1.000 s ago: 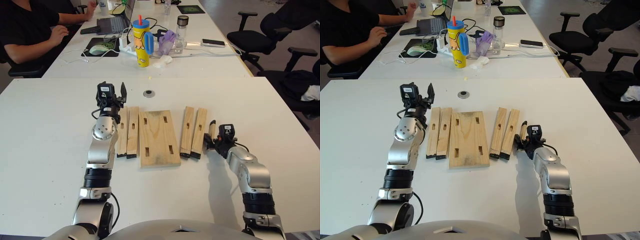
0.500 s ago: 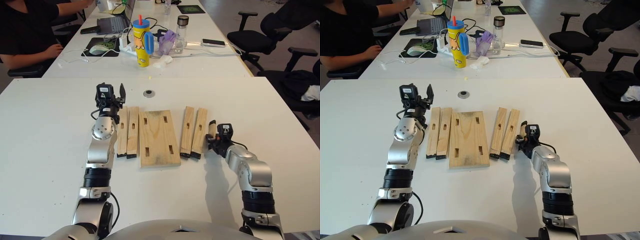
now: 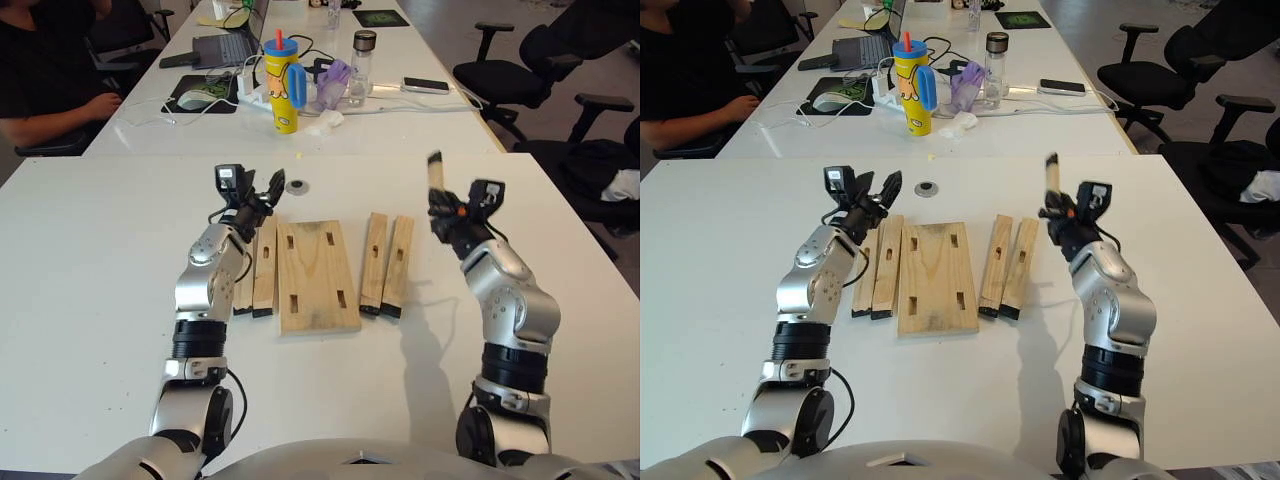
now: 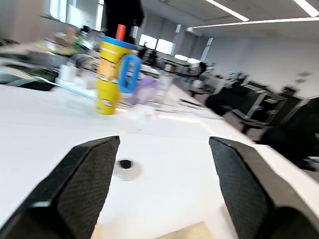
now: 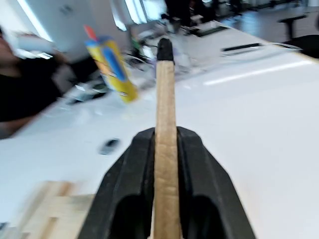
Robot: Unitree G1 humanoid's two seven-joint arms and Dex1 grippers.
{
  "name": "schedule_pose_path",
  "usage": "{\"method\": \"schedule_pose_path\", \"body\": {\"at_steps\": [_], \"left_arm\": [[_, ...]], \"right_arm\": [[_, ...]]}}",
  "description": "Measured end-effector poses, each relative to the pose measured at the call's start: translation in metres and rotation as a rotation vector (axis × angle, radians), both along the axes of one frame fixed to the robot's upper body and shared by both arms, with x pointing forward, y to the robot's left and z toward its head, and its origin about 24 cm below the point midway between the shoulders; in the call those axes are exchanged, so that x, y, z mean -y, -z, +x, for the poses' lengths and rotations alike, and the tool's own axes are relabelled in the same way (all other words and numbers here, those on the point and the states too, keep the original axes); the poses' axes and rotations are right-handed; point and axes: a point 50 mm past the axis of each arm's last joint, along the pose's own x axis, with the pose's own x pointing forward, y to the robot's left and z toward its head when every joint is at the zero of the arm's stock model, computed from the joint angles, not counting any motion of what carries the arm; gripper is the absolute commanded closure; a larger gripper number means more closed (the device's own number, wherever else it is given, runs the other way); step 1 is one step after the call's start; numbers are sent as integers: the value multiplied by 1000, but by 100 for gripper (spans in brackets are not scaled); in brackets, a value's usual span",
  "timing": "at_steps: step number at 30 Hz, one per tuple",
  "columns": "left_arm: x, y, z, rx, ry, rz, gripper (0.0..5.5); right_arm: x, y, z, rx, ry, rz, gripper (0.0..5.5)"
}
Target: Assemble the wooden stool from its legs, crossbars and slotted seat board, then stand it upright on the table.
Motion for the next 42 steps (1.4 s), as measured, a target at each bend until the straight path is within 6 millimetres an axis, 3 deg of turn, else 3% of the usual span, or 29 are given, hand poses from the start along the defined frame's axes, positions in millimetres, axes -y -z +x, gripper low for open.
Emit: {"method": "schedule_pose_path", "body": {"at_steps": [3,7,14,22,31,42], "left_arm": [[3,-13,-4,-38,226,-191,217],[2,-29,-20,-66,543,-432,217],[2,-32,-29,-116,687,-513,217],[12,-33,-35,-144,766,-533,217],[19,-37,-43,-150,839,-509,217],[20,-36,-45,-178,859,-486,391]], "right_arm": [[-24,6,-6,-33,-254,181,510],[-26,5,-18,-66,-513,447,510],[-19,-5,-36,-92,-772,633,510],[-30,7,-50,-180,-856,614,510],[-30,8,-58,-151,-900,595,510],[-31,8,-58,-138,-899,583,510]]}}
